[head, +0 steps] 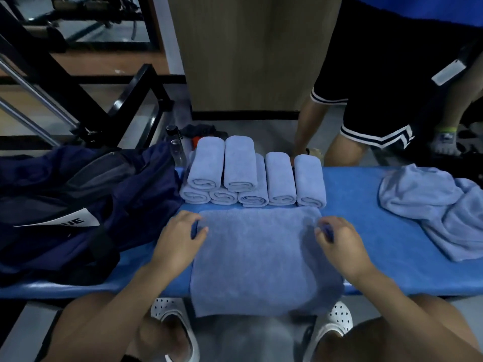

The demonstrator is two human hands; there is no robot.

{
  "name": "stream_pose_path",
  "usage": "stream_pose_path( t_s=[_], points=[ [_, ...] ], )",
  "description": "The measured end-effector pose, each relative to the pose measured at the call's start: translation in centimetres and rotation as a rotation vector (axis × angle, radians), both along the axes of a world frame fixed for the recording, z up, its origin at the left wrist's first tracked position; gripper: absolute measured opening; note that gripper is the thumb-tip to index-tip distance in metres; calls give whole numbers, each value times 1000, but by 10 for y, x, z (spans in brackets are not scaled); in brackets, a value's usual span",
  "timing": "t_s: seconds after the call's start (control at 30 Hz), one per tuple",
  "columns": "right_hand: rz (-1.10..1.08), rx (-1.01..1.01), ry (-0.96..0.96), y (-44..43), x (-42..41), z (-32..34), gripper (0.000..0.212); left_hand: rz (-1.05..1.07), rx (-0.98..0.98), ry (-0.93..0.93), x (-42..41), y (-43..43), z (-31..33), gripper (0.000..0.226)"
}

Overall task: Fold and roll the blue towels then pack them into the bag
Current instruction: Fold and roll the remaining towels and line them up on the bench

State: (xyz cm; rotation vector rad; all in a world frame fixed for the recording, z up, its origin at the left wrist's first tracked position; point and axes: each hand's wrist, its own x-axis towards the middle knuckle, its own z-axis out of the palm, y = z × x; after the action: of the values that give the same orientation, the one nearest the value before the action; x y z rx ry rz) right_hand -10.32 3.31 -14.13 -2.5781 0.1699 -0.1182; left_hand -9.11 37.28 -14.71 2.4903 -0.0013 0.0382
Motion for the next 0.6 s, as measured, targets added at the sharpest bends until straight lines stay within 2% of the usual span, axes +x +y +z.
stream_pose_path(
  t_s=[0.07, 0.2, 0.33, 0.4, 0.43, 0.47, 0.6],
  points=[
    [-54, 56, 14, 1, 10, -6, 12, 51, -11, 52, 10, -1, -6, 27],
    [-194, 193, 34, 6, 31, -6, 26, 109, 3, 77, 26, -9, -16, 25],
    [-240, 228, 37, 13, 38, -8, 19, 150, 6, 37, 32, -12, -20, 19],
    [-217, 202, 18, 16, 40, -9, 5, 187, -45, 25, 33, -13, -20, 14],
    [-211, 186, 4, 16, 41, -12, 22, 204, -78, 15, 33, -14, -19, 15],
    [-205, 176, -9, 16, 42, -12, 29, 216, -104, 3, 33, -15, -17, 20],
    [-219, 257, -43, 14, 41, -4, 7, 240, -161, 24, 30, -20, -7, 23]
  ],
)
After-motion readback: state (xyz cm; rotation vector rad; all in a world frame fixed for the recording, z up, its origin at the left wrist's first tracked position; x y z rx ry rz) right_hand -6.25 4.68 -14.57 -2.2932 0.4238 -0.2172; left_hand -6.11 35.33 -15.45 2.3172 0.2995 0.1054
